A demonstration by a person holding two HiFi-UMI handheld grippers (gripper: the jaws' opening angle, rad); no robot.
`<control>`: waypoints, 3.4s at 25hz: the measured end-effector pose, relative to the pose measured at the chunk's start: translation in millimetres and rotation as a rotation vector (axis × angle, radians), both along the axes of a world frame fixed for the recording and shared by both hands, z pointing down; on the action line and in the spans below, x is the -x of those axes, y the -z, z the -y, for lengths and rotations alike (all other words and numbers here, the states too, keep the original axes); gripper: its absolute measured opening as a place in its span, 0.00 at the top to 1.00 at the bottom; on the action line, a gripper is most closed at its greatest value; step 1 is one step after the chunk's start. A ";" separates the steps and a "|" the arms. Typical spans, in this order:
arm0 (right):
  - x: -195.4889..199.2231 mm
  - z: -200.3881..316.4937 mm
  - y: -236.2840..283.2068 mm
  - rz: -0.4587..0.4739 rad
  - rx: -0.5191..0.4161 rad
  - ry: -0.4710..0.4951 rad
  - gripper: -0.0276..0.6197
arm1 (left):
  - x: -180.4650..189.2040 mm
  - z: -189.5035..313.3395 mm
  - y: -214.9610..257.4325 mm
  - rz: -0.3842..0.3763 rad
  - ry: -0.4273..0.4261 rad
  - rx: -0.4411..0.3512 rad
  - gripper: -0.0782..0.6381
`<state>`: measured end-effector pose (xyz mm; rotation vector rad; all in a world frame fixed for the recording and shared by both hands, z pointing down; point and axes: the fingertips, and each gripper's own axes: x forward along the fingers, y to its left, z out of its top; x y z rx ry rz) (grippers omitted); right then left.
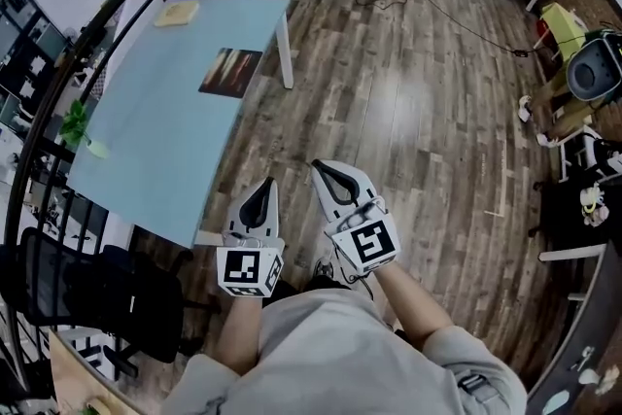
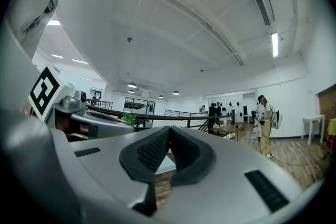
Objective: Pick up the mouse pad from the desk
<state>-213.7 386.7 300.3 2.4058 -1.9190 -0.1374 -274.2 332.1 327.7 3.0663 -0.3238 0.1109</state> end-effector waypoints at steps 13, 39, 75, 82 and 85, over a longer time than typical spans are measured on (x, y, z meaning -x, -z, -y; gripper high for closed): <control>-33.7 9.5 -25.1 -0.023 0.064 0.017 0.91 | -36.0 9.9 -24.0 0.052 -0.002 0.022 0.83; -193.2 171.8 -60.7 0.042 0.223 -0.037 0.91 | -204.5 189.8 -70.7 0.117 -0.088 0.137 0.84; -393.4 348.4 -116.2 0.111 0.244 0.264 0.91 | -372.7 346.6 -113.0 0.227 0.197 0.161 0.84; -438.5 366.8 -143.4 0.119 0.296 0.388 0.91 | -403.7 352.6 -133.9 0.294 0.313 0.179 0.84; -439.3 371.3 -152.2 0.137 0.311 0.454 0.91 | -394.3 348.1 -138.8 0.336 0.381 0.181 0.84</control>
